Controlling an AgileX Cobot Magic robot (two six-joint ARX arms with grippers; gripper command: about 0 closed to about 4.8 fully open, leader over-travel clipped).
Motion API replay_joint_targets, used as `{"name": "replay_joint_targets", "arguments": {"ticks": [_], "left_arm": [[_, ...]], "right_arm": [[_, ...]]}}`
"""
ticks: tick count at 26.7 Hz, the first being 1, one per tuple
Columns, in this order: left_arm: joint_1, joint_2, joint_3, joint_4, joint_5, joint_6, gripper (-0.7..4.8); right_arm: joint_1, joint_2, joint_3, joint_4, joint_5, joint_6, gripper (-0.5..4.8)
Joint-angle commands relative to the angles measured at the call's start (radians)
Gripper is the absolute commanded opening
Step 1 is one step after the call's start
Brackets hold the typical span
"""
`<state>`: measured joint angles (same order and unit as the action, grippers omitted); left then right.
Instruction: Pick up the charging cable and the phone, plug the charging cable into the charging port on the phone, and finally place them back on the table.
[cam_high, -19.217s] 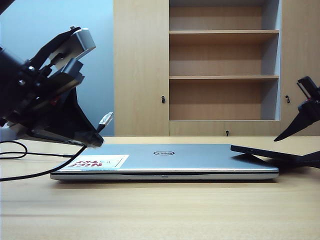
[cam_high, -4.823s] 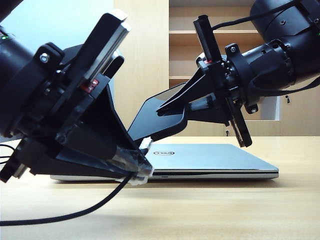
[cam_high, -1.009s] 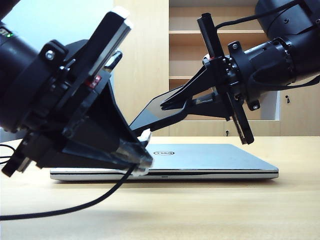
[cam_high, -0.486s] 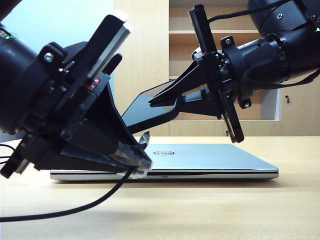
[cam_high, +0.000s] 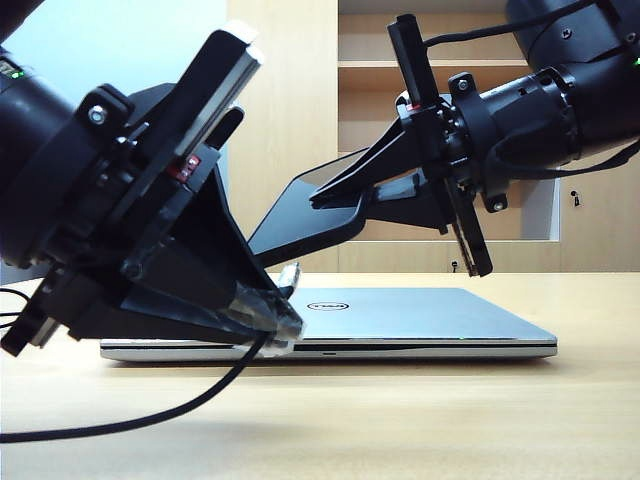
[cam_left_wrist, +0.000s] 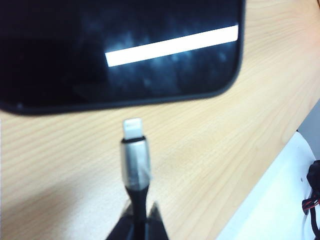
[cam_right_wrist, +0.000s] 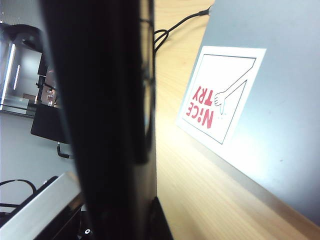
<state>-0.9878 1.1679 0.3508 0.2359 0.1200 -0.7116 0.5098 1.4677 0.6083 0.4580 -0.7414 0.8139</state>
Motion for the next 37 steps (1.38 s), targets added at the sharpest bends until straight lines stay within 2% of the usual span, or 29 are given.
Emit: {"name": "replay_joint_targets", "arguments": {"ticks": [1, 7, 24, 37], "left_arm": [[0.000, -0.003, 0.004, 0.012, -0.001, 0.000, -0.07], [0.000, -0.003, 0.004, 0.012, -0.001, 0.000, -0.07], [0.000, -0.002, 0.004, 0.012, -0.001, 0.000, -0.07], [0.000, -0.003, 0.004, 0.013, -0.001, 0.000, -0.07]], "right_arm": [[0.003, -0.006, 0.006, 0.039, -0.017, -0.011, -0.06], [0.003, -0.006, 0.006, 0.006, -0.016, -0.061, -0.06], [0.022, -0.006, 0.006, -0.005, -0.004, -0.067, -0.06], [0.039, -0.006, 0.006, -0.084, 0.000, -0.165, -0.06]]}}
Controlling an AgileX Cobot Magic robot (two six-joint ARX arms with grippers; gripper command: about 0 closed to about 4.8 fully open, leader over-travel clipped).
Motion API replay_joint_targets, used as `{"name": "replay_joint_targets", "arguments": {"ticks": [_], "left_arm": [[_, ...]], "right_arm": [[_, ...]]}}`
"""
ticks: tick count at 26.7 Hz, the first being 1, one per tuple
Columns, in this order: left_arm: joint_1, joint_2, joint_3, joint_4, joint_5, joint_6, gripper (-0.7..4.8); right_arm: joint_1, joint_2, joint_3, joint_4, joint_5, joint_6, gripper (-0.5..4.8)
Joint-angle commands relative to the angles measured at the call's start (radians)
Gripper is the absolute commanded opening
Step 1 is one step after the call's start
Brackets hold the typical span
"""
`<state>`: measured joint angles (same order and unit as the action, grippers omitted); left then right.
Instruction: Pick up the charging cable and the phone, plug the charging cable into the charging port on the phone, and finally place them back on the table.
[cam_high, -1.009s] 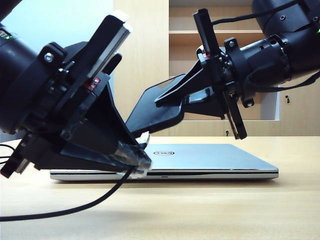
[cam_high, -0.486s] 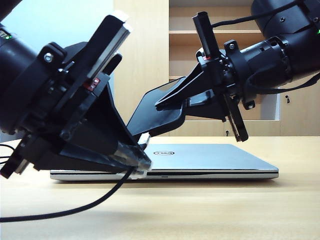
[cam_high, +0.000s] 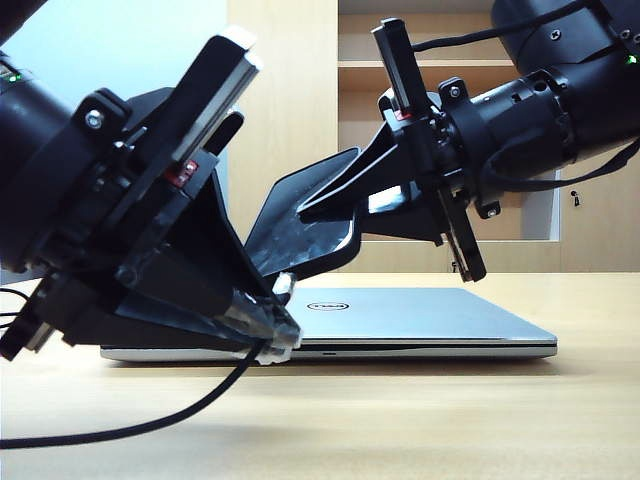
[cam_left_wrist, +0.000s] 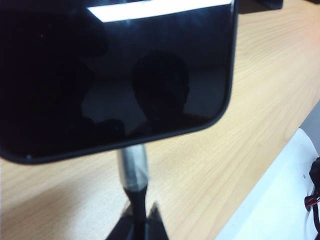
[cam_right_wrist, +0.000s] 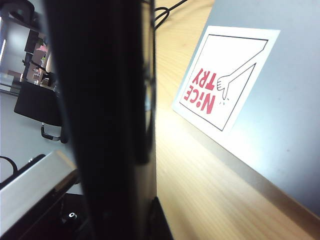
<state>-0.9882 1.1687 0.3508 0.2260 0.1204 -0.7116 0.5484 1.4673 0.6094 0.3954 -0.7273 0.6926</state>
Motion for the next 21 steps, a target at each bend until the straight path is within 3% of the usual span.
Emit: {"name": "replay_joint_targets", "arguments": {"ticks": [1, 6, 9, 11, 21], "left_arm": [[0.000, -0.003, 0.004, 0.023, -0.002, 0.000, -0.07], [0.000, -0.003, 0.004, 0.022, -0.002, 0.000, 0.17], [0.000, -0.003, 0.004, 0.022, -0.002, 0.000, 1.42], [0.000, -0.003, 0.004, 0.022, -0.002, 0.001, 1.82], [0.002, -0.021, 0.034, 0.021, -0.002, 0.008, 1.72]], "right_arm": [[0.000, -0.006, 0.005, -0.032, -0.015, -0.044, -0.06], [0.000, -0.007, 0.006, -0.022, -0.013, -0.044, -0.06], [0.000, -0.008, 0.006, -0.023, -0.011, -0.043, -0.06], [0.000, -0.008, 0.006, -0.023, -0.011, -0.043, -0.06], [-0.080, -0.049, 0.006, -0.036, -0.007, -0.042, -0.06]]}}
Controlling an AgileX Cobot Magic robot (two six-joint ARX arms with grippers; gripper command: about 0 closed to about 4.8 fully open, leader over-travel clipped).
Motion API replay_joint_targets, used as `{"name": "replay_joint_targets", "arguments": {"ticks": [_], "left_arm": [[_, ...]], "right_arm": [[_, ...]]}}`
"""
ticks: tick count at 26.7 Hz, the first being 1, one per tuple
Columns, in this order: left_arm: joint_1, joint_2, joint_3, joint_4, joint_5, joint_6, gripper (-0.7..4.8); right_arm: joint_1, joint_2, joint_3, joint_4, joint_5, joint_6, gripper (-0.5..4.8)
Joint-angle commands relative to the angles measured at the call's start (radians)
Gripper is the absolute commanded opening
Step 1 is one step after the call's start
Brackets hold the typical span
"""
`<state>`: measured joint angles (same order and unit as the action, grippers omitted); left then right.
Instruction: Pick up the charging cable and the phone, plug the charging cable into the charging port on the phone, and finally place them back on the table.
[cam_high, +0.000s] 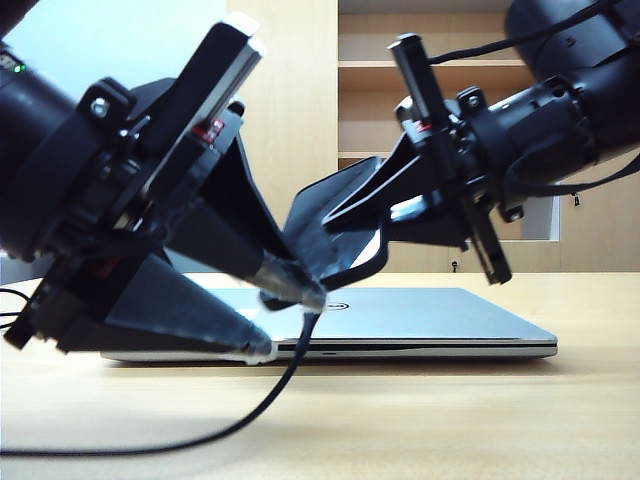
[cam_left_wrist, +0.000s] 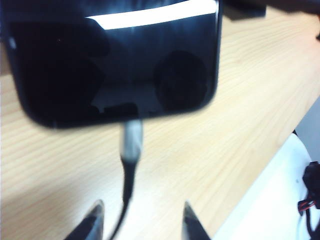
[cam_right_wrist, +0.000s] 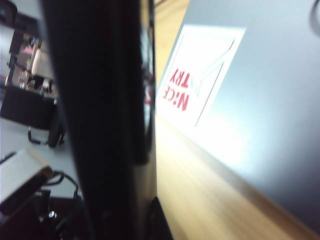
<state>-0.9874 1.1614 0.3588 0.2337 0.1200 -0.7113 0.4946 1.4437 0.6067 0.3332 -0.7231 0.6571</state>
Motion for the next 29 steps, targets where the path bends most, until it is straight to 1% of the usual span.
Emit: {"name": "replay_joint_targets", "arguments": {"ticks": [1, 2, 3, 4, 6, 9, 11, 15, 18, 20, 22, 24, 29], "left_arm": [[0.001, -0.016, 0.034, 0.014, -0.001, 0.013, 1.45], [0.001, -0.020, 0.047, 0.014, -0.001, 0.032, 0.73], [0.001, -0.021, 0.058, 0.013, -0.001, 0.046, 0.14], [0.001, -0.024, 0.070, 0.009, -0.001, 0.055, -0.07], [0.009, -0.024, 0.132, -0.022, -0.001, 0.092, -0.06], [0.034, -0.024, 0.201, -0.103, -0.001, 0.135, -0.05], [0.058, -0.024, 0.254, -0.171, -0.001, 0.174, -0.06], [0.106, -0.025, 0.363, -0.304, -0.001, 0.265, -0.06], [0.140, -0.037, 0.415, -0.361, -0.001, 0.305, -0.06], [0.175, -0.074, 0.438, -0.385, -0.001, 0.320, -0.05], [0.195, -0.101, 0.439, -0.396, -0.001, 0.322, -0.06], [0.216, -0.127, 0.440, -0.421, -0.001, 0.342, -0.05], [0.243, -0.163, 0.439, -0.492, -0.001, 0.376, -0.05]], "right_arm": [[-0.043, -0.037, 0.009, 0.010, -0.011, -0.006, -0.06], [-0.058, -0.047, 0.009, -0.002, -0.011, -0.006, -0.06], [-0.079, -0.060, 0.009, -0.022, -0.012, -0.006, -0.06], [-0.095, -0.072, 0.009, -0.043, -0.012, -0.006, -0.06], [-0.174, -0.120, 0.009, -0.129, -0.019, -0.008, -0.06], [-0.257, -0.158, 0.009, -0.209, -0.040, -0.032, -0.06], [-0.315, -0.177, 0.010, -0.259, -0.043, -0.045, -0.06], [-0.426, -0.192, 0.020, -0.379, -0.064, -0.109, -0.06], [-0.494, -0.189, 0.061, -0.518, -0.061, -0.207, -0.06], [-0.568, -0.166, 0.145, -0.668, -0.062, -0.300, -0.06], [-0.598, -0.143, 0.204, -0.743, -0.061, -0.355, -0.06], [-0.617, -0.106, 0.268, -0.807, -0.062, -0.409, -0.06], [-0.624, 0.030, 0.423, -0.957, -0.060, -0.524, -0.06]]}}
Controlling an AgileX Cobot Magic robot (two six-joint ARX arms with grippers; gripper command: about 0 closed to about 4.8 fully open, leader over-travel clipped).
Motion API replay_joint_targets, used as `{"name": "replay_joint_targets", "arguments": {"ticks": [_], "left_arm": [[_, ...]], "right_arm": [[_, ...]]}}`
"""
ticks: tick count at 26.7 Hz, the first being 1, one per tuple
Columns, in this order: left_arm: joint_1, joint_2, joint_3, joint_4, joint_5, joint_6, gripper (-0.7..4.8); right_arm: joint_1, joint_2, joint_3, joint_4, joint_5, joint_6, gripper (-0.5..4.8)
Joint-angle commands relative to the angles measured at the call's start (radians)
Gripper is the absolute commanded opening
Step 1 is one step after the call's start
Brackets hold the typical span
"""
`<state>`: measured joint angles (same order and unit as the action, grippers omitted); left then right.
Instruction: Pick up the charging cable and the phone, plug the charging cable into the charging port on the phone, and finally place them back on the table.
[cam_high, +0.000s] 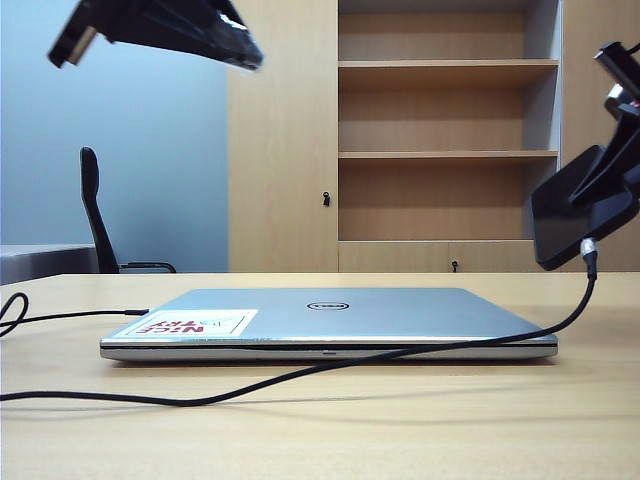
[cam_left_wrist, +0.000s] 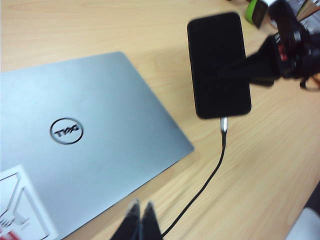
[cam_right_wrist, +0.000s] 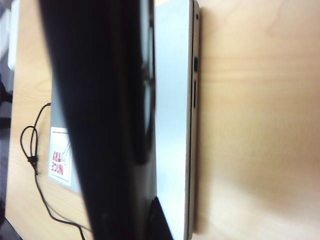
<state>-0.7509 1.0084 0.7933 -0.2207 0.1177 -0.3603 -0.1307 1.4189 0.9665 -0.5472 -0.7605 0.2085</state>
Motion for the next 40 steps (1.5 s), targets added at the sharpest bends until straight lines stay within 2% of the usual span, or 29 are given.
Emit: {"name": "replay_joint_targets", "arguments": {"ticks": [1, 5, 17, 18, 22, 23, 26, 34, 40], "left_arm": [[0.007, -0.014, 0.005, -0.049, 0.001, 0.025, -0.06], [0.007, -0.016, 0.005, -0.061, 0.001, 0.032, -0.06], [0.006, -0.016, 0.005, -0.059, 0.001, 0.031, -0.06], [0.006, -0.016, 0.005, -0.059, 0.001, 0.031, -0.05], [0.006, -0.016, 0.005, -0.059, 0.001, 0.031, -0.06], [0.006, -0.016, 0.005, -0.059, 0.001, 0.032, -0.06], [0.006, -0.016, 0.005, -0.059, 0.001, 0.031, -0.06], [0.006, -0.016, 0.005, -0.060, 0.001, 0.032, -0.06], [0.006, -0.016, 0.005, -0.066, 0.001, 0.032, -0.06]], "right_arm": [[0.003, 0.081, 0.087, -0.101, -0.023, -0.092, -0.06], [0.003, 0.199, 0.164, -0.185, 0.022, -0.158, -0.06], [0.004, 0.321, 0.176, -0.223, 0.079, -0.158, -0.02], [0.004, 0.321, 0.176, -0.225, 0.085, -0.158, 0.13], [0.004, 0.321, 0.185, -0.219, 0.089, -0.159, 1.50], [0.004, 0.321, 0.186, -0.216, 0.090, -0.158, 1.55], [0.003, 0.321, 0.186, -0.220, 0.112, -0.158, 1.55], [0.002, 0.307, 0.232, -0.320, 0.315, -0.164, 1.58], [0.002, 0.302, 0.356, -0.427, 0.359, -0.166, 1.58]]}}
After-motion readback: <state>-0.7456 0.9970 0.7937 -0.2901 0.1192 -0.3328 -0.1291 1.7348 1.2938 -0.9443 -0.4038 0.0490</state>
